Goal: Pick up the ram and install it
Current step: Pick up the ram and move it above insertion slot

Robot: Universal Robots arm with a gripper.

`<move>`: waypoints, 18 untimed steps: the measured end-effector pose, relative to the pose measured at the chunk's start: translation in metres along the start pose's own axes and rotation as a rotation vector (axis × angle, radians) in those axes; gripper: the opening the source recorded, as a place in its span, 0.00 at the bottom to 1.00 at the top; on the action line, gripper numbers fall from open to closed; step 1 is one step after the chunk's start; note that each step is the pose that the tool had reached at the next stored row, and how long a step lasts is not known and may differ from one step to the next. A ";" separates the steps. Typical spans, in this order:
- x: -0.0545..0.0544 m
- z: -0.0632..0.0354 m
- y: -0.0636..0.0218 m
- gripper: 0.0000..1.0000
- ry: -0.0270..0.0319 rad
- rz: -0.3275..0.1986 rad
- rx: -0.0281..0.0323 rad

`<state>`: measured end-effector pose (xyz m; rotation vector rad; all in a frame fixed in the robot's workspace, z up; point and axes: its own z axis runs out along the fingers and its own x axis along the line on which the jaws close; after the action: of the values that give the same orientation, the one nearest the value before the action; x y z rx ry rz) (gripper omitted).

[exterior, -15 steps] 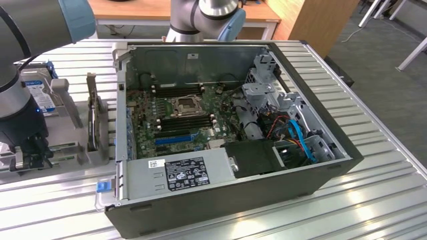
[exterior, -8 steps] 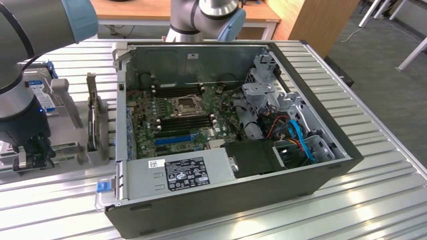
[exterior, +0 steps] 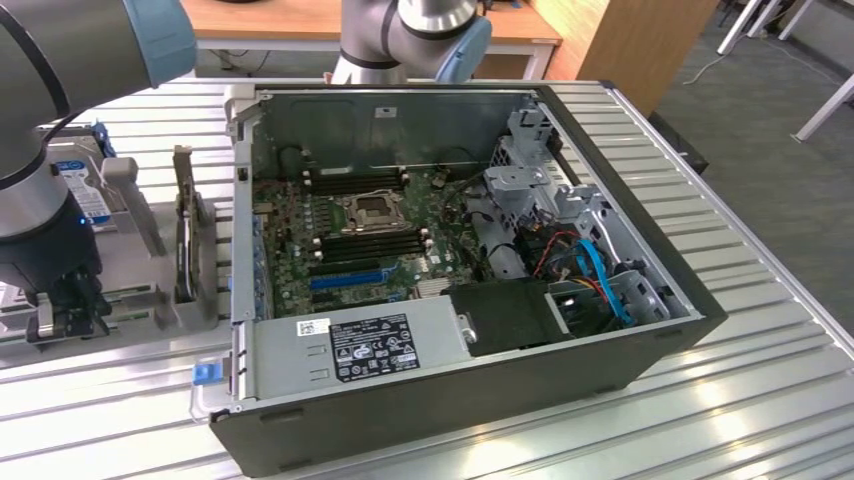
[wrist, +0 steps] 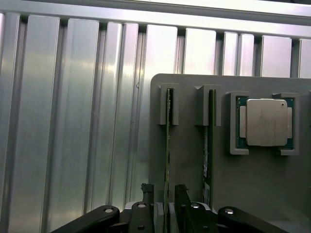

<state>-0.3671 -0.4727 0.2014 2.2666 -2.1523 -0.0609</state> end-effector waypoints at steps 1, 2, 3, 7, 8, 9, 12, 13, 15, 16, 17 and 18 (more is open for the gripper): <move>0.000 0.0001 0.0000 0.31 0.0000 0.000 0.0001; 0.000 0.0000 0.0000 0.31 0.0000 0.000 0.0001; 0.000 0.0000 0.0000 0.31 0.0000 0.000 0.0001; 0.000 0.0001 0.0000 0.31 -0.0001 0.000 0.0002; 0.000 0.0003 -0.0001 0.31 -0.0002 0.000 0.0003; 0.000 0.0003 -0.0002 0.31 -0.0002 0.000 0.0003; 0.000 0.0002 0.0000 0.31 0.0000 0.000 0.0001; 0.000 0.0003 -0.0001 0.31 -0.0001 0.000 0.0001; -0.001 0.0003 0.0000 0.31 -0.0001 0.000 0.0002; -0.001 0.0003 0.0000 0.31 -0.0003 0.000 0.0002; -0.001 0.0003 0.0000 0.31 -0.0001 0.000 0.0001; -0.001 0.0003 -0.0001 0.31 -0.0001 0.000 0.0001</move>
<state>-0.3671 -0.4716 0.2012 2.2666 -2.1524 -0.0610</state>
